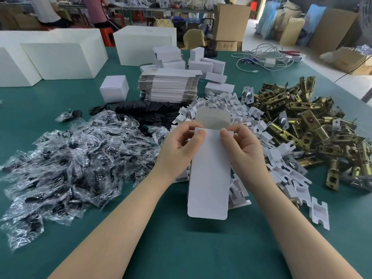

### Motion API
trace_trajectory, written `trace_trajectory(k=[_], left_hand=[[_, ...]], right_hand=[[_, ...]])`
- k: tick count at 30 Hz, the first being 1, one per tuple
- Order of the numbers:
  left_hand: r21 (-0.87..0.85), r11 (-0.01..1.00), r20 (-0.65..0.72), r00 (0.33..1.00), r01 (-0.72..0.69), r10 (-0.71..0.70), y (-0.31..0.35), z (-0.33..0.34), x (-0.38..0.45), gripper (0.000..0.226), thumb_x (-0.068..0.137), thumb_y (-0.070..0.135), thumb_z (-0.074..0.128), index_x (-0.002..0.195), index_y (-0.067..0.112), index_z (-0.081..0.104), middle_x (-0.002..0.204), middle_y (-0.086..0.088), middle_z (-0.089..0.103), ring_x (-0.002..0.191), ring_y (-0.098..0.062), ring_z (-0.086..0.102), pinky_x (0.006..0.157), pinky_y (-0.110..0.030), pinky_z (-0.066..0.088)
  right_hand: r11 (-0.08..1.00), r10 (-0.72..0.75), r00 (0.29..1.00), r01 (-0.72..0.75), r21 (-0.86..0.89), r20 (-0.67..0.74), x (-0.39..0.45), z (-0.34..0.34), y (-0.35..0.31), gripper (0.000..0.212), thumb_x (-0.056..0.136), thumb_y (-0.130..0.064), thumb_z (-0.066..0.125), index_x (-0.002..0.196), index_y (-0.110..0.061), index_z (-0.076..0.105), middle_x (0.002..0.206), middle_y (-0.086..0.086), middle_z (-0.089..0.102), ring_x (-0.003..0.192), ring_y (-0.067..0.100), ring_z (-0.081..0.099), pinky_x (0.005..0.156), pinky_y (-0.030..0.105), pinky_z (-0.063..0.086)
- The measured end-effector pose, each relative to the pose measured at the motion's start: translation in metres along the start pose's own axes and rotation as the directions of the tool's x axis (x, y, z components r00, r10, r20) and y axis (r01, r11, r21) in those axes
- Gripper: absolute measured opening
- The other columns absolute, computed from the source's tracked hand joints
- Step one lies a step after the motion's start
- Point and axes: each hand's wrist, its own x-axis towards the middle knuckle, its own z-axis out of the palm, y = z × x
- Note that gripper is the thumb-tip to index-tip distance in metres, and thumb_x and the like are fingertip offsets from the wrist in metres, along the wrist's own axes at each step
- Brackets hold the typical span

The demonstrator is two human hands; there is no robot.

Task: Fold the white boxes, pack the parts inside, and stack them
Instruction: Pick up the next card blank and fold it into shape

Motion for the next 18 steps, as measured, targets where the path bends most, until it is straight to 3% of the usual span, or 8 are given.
trace_trajectory(k=[4,6,10,12,16,18], left_hand=[[-0.008,1.000,-0.044,0.999,-0.002,0.002,0.0002,0.0021,0.0002,0.015,0.092,0.032,0.057,0.081,0.022,0.062,0.062,0.015,0.048,0.058,-0.002,0.042,0.054,-0.014,0.035],[-0.024,1.000,-0.083,0.996,0.017,-0.019,-0.0007,0.0021,0.0008,0.018,0.091,0.034,0.059,0.080,0.022,0.066,0.063,0.015,0.055,0.060,-0.001,0.048,0.055,-0.013,0.039],[-0.104,0.992,-0.114,0.990,0.074,-0.086,-0.0010,0.0036,0.0010,0.015,0.087,0.033,0.065,0.091,0.021,0.074,0.071,0.016,0.067,0.063,0.002,0.058,0.054,-0.011,0.042],[-0.158,0.983,-0.126,0.985,0.094,-0.114,-0.0020,0.0054,0.0006,0.019,0.083,0.034,0.068,0.101,0.029,0.071,0.083,0.012,0.071,0.074,0.000,0.062,0.062,-0.014,0.047],[-0.247,0.956,-0.078,0.981,0.157,-0.180,-0.0039,0.0049,0.0013,0.044,0.082,0.032,0.069,0.124,0.040,0.056,0.105,0.004,0.074,0.099,-0.012,0.069,0.084,-0.031,0.056],[-0.272,0.941,-0.054,0.973,0.203,-0.225,-0.0018,0.0031,0.0023,0.044,0.081,0.032,0.069,0.121,0.045,0.058,0.111,0.006,0.073,0.105,-0.015,0.068,0.083,-0.035,0.057]], right_hand=[[0.999,-0.008,0.999,0.007,-0.043,-0.037,0.0002,0.0011,0.0013,0.020,0.093,-0.043,0.053,0.076,-0.033,0.058,0.066,-0.008,0.049,0.059,0.012,0.043,0.049,0.029,0.033],[0.998,-0.008,0.998,0.005,-0.057,-0.058,0.0011,0.0020,0.0025,0.023,0.095,-0.043,0.052,0.075,-0.034,0.060,0.066,-0.015,0.051,0.060,0.007,0.044,0.051,0.022,0.034],[1.000,0.009,0.997,-0.011,-0.026,-0.081,0.0009,0.0029,0.0055,0.023,0.101,-0.031,0.054,0.084,-0.031,0.069,0.074,-0.011,0.062,0.069,0.006,0.053,0.060,0.023,0.041],[0.998,0.029,0.995,-0.024,0.051,-0.100,0.0003,0.0030,0.0062,0.015,0.099,-0.028,0.057,0.097,-0.036,0.070,0.087,-0.013,0.070,0.082,0.004,0.061,0.070,0.025,0.048],[0.972,0.114,0.992,-0.100,0.213,-0.055,0.0006,0.0031,0.0083,0.040,0.097,-0.023,0.061,0.133,-0.037,0.050,0.091,-0.002,0.070,0.090,0.022,0.060,0.088,0.046,0.051],[0.966,0.142,0.989,-0.130,0.226,-0.039,0.0008,0.0023,0.0080,0.044,0.097,-0.023,0.062,0.137,-0.033,0.049,0.100,0.005,0.072,0.095,0.025,0.065,0.094,0.050,0.051]])
